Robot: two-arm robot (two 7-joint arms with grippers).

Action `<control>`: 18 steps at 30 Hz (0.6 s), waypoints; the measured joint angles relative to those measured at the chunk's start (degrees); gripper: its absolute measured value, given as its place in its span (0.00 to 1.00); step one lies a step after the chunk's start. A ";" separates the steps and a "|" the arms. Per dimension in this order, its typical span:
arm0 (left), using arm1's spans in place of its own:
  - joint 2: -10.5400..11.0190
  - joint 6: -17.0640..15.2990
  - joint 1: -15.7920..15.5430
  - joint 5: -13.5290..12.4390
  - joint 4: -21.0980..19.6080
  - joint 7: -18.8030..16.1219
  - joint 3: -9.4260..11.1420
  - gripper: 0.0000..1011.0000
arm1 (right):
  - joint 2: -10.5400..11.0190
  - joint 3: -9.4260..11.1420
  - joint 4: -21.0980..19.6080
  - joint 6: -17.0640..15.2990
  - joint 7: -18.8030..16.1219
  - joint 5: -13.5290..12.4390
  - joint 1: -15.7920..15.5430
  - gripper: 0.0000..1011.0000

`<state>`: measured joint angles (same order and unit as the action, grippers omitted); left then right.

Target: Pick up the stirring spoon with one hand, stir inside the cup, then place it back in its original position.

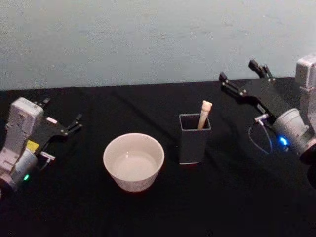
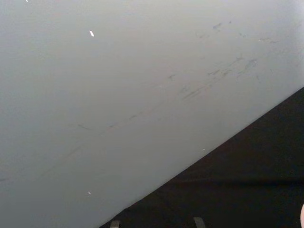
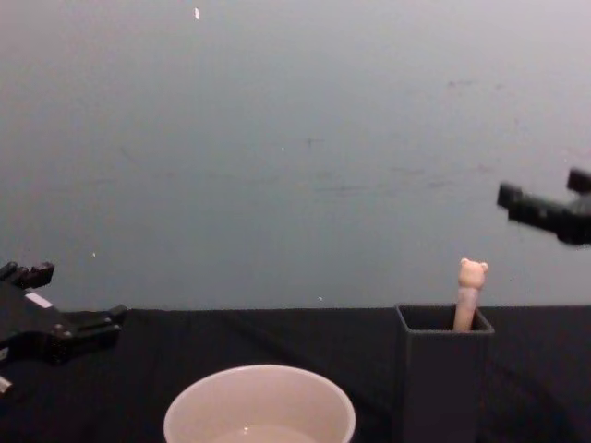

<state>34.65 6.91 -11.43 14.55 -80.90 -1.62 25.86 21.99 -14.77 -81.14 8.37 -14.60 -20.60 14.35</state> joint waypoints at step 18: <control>0.00 0.00 0.00 0.00 0.00 0.00 0.00 0.99 | -3.12 -1.52 6.99 -5.72 1.02 5.03 -0.14 0.99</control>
<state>34.65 6.91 -11.43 14.55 -80.90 -1.62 25.86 18.86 -16.28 -74.16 2.65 -13.58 -15.56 14.21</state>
